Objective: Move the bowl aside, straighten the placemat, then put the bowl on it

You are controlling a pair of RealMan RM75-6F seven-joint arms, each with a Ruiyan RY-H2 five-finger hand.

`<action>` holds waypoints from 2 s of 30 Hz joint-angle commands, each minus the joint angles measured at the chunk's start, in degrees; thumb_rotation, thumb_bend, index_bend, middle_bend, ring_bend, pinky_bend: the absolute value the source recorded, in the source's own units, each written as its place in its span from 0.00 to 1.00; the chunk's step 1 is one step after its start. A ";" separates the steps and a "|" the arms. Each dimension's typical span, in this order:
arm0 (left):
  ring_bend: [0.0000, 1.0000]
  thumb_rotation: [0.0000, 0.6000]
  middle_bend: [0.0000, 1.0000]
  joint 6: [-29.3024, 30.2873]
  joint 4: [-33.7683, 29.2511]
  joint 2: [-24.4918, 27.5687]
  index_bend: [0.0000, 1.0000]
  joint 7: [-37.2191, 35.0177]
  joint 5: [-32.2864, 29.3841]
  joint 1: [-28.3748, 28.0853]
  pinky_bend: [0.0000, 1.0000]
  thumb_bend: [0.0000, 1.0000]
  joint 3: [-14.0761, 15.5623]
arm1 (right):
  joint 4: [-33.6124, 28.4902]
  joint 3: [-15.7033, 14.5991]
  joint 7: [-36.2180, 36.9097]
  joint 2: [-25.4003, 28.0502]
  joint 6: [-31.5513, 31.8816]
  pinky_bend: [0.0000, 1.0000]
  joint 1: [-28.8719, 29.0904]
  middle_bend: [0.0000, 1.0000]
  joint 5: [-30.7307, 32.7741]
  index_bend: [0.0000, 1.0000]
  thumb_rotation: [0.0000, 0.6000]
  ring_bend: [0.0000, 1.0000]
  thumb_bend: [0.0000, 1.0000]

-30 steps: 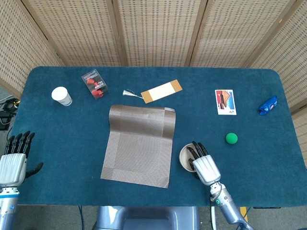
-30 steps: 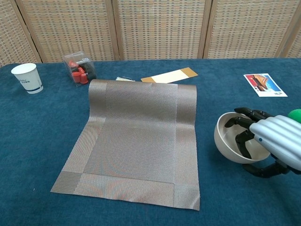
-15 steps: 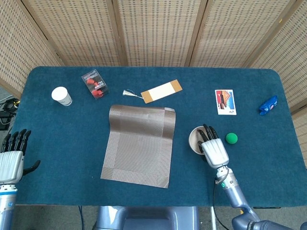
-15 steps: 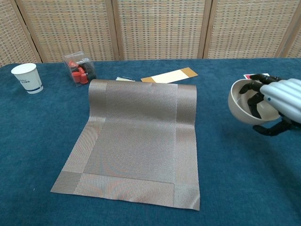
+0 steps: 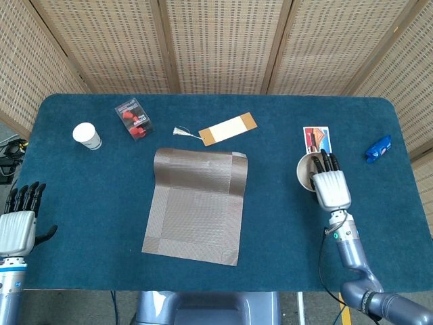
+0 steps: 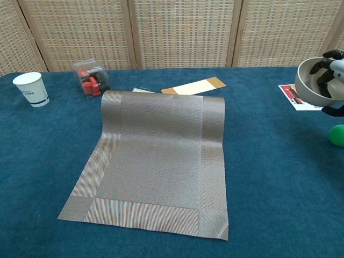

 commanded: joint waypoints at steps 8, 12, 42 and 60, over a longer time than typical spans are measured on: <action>0.00 1.00 0.00 0.58 -0.60 0.04 0.00 0.21 0.77 0.10 0.00 0.20 0.20 | 6.49 2.53 -0.61 -2.33 -5.69 0.18 5.58 0.27 5.54 0.72 1.00 0.04 0.49; 0.00 1.00 0.00 0.54 -0.52 0.08 0.00 -0.13 0.59 0.15 0.00 0.20 0.08 | 9.03 3.30 -2.03 -3.58 -6.83 0.18 7.63 0.26 7.37 0.72 1.00 0.04 0.47; 0.00 1.00 0.00 -1.30 0.52 -0.25 0.00 -0.24 -0.17 -0.34 0.00 0.20 0.21 | 21.15 -0.23 -4.30 -10.79 -13.67 0.10 12.35 0.15 12.75 0.62 1.00 0.01 0.33; 0.00 1.00 0.00 0.06 -1.28 1.33 0.00 -1.86 0.64 0.30 0.00 0.20 0.19 | -2.79 -4.40 -11.10 -2.11 -1.91 0.05 5.48 0.01 11.23 0.36 1.00 0.00 0.24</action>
